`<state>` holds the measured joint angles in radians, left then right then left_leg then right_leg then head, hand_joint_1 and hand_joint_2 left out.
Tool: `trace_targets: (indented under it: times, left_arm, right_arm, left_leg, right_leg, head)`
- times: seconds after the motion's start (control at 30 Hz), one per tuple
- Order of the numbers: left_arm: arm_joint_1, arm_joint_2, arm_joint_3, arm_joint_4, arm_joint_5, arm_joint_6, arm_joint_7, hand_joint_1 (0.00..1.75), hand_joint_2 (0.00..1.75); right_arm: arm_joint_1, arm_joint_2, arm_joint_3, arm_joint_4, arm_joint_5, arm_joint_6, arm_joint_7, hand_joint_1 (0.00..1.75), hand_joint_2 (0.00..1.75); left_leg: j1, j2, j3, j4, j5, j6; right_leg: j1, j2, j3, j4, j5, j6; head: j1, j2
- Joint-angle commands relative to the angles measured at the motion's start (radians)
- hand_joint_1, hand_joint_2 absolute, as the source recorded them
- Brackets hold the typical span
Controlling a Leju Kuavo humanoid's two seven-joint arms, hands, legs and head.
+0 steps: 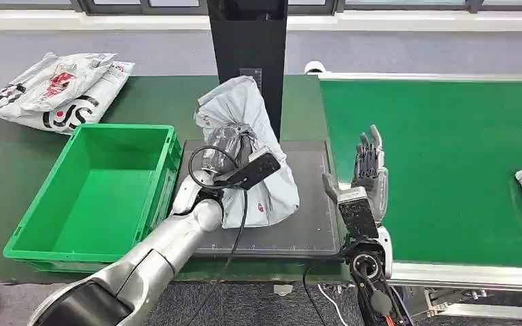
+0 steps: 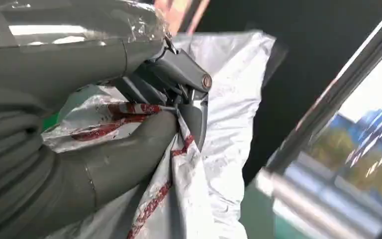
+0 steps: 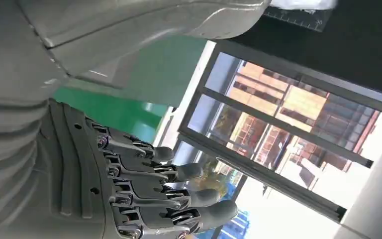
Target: Moved the parcel from conveyor to table for the left to box.
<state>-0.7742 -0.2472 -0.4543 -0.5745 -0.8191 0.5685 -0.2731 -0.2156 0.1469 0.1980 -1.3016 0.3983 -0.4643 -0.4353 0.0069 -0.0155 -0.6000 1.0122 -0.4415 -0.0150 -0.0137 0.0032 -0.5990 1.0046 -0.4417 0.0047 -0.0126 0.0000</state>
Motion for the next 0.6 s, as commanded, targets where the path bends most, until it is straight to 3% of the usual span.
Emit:
trace_targets:
  times: [0.03, 0.23, 0.3, 0.4, 0.53, 0.6]
  left_arm:
    - [-0.016, 0.076, 0.126, -0.277, -0.218, 0.101, 0.089, 1.75, 1.75]
    - [0.079, 0.078, 0.331, -0.384, -0.399, 0.13, 0.092, 1.75, 1.75]
    - [0.055, 0.091, 0.385, -0.292, -0.574, 0.13, 0.275, 1.75, 1.75]
    - [-0.048, 0.18, 0.385, 0.027, -0.752, 0.041, 0.584, 1.75, 1.75]
    - [-0.049, 0.271, 0.419, 0.158, -0.752, 0.021, 0.741, 1.75, 1.75]
    - [-0.034, 0.293, 0.429, 0.166, -0.752, 0.019, 0.741, 1.75, 1.75]
  right_arm:
    - [-0.09, -0.019, 0.009, 0.17, -0.06, -0.021, -0.046, 0.0, 1.75]
    - [-0.071, -0.035, 0.026, 0.181, -0.093, -0.05, -0.063, 0.0, 1.75]
    - [-0.066, -0.021, 0.01, 0.153, -0.084, -0.067, -0.043, 0.0, 1.75]
    - [-0.055, -0.013, -0.011, 0.114, -0.031, -0.054, 0.016, 0.0, 1.75]
    - [-0.069, -0.001, -0.029, 0.155, 0.001, -0.026, 0.031, 0.0, 1.75]
    - [-0.076, 0.007, -0.033, 0.175, 0.009, -0.018, 0.031, 0.0, 1.75]
  left_leg:
    - [0.0, 0.006, -0.002, 0.001, 0.0, 0.0]
    - [0.0, 0.007, 0.002, -0.002, -0.001, 0.0]
    - [0.0, 0.007, 0.003, -0.003, -0.001, 0.0]
    - [0.0, 0.005, 0.002, -0.002, 0.0, 0.0]
    - [0.0, 0.009, 0.005, -0.005, 0.001, 0.0]
    - [0.0, 0.013, 0.004, -0.004, 0.001, -0.002]
  right_leg:
    - [0.0, 0.004, -0.003, 0.0, 0.001, -0.001]
    - [0.0, 0.005, 0.0, -0.002, 0.001, -0.001]
    - [0.001, 0.005, 0.001, -0.003, 0.001, -0.001]
    - [0.0, 0.004, 0.0, 0.0, 0.0, -0.001]
    - [0.001, 0.006, 0.001, -0.003, 0.003, -0.002]
    - [0.001, 0.01, -0.001, -0.002, 0.003, -0.003]
  head:
    - [0.0, 0.0]
    - [0.0, 0.0]
    - [0.0, 0.0]
    - [0.0, 0.0]
    - [0.0, 0.0]
    - [0.0, 0.0]
